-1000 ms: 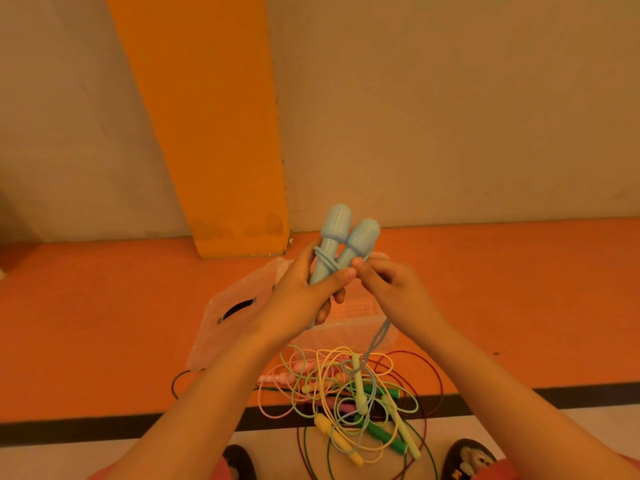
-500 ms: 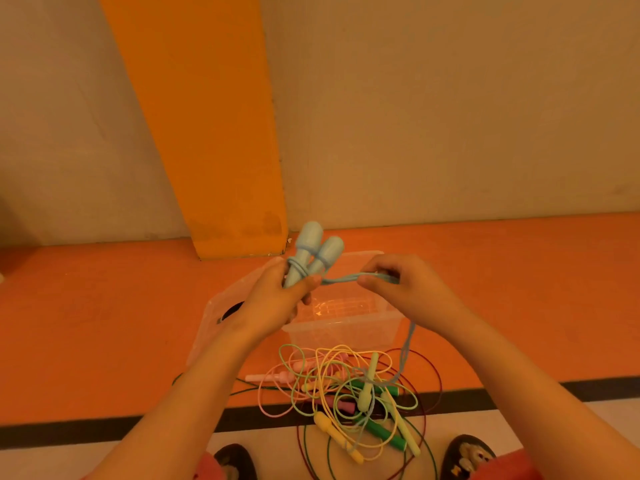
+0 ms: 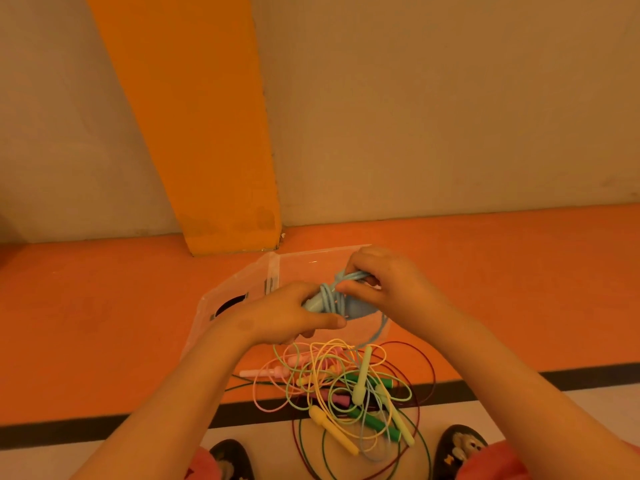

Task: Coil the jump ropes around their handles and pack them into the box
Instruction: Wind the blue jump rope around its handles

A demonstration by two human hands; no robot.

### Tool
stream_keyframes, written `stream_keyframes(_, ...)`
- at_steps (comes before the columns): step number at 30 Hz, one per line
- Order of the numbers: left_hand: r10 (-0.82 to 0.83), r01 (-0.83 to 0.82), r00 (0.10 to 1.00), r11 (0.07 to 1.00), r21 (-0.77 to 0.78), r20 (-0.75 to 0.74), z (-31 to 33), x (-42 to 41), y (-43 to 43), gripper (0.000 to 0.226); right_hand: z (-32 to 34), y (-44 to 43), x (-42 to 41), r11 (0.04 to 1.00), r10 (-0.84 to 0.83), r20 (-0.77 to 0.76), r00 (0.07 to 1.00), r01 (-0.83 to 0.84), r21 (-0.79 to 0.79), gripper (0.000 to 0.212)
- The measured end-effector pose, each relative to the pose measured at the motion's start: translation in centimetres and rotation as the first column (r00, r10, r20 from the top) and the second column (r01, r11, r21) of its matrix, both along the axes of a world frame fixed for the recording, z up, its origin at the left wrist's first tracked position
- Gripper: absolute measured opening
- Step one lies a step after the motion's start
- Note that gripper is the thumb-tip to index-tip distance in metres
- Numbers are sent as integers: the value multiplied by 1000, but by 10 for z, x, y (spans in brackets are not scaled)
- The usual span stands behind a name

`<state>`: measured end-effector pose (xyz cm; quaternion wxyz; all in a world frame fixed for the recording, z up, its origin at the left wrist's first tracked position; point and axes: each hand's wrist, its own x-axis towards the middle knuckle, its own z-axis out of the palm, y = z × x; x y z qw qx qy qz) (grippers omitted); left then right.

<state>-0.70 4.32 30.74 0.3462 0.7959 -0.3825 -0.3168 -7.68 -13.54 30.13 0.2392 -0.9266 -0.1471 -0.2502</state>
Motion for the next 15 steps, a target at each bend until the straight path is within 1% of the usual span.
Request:
stream_keyframes(2, -20, 19, 999, 999, 48, 31, -2, -2, 0, 22, -1, 2, 1, 998, 14, 35, 999, -11, -70, 36)
stream_keyframes(5, -21, 20, 1000, 996, 85, 9, -4, -4, 2, 34, -2, 1, 2, 998, 36, 27, 999, -35, -50, 38)
stream_keyframes(7, -31, 31, 1000, 994, 101, 2, -2, -6, 2, 39, -1, -2, 1, 998, 50, -49, 998, -49, 37, 32)
stream_keyframes(8, -45, 44, 999, 994, 104, 13, -1, -8, 2, 39, -1, -2, -1, 992, 67, -113, 991, -54, 115, 26)
stream_keyframes(9, -60, 54, 997, 991, 118, 45, -1, -11, 2, 37, 0, -2, -3, 976, 96, -184, 978, -57, 209, 23)
stream_keyframes(10, -76, 61, 992, 988, 145, 99, -2, -14, 1, 36, 1, -1, -5, 955, 129, -254, 959, -51, 292, 25)
stream_keyframes(11, -92, 64, 984, 982, 177, 154, -4, -17, 0, 37, 2, 0, -7, 939, 160, -309, 938, -48, 340, 27)
stream_keyframes(13, -113, 65, 969, 975, 214, 219, -6, -23, 0, 39, 1, 1, -10, 928, 214, -379, 900, -66, 366, 23)
stream_keyframes(15, -107, 71, 970, 984, 164, 218, -6, -23, 2, 39, 1, 1, -10, 913, 241, -410, 880, -63, 404, 21)
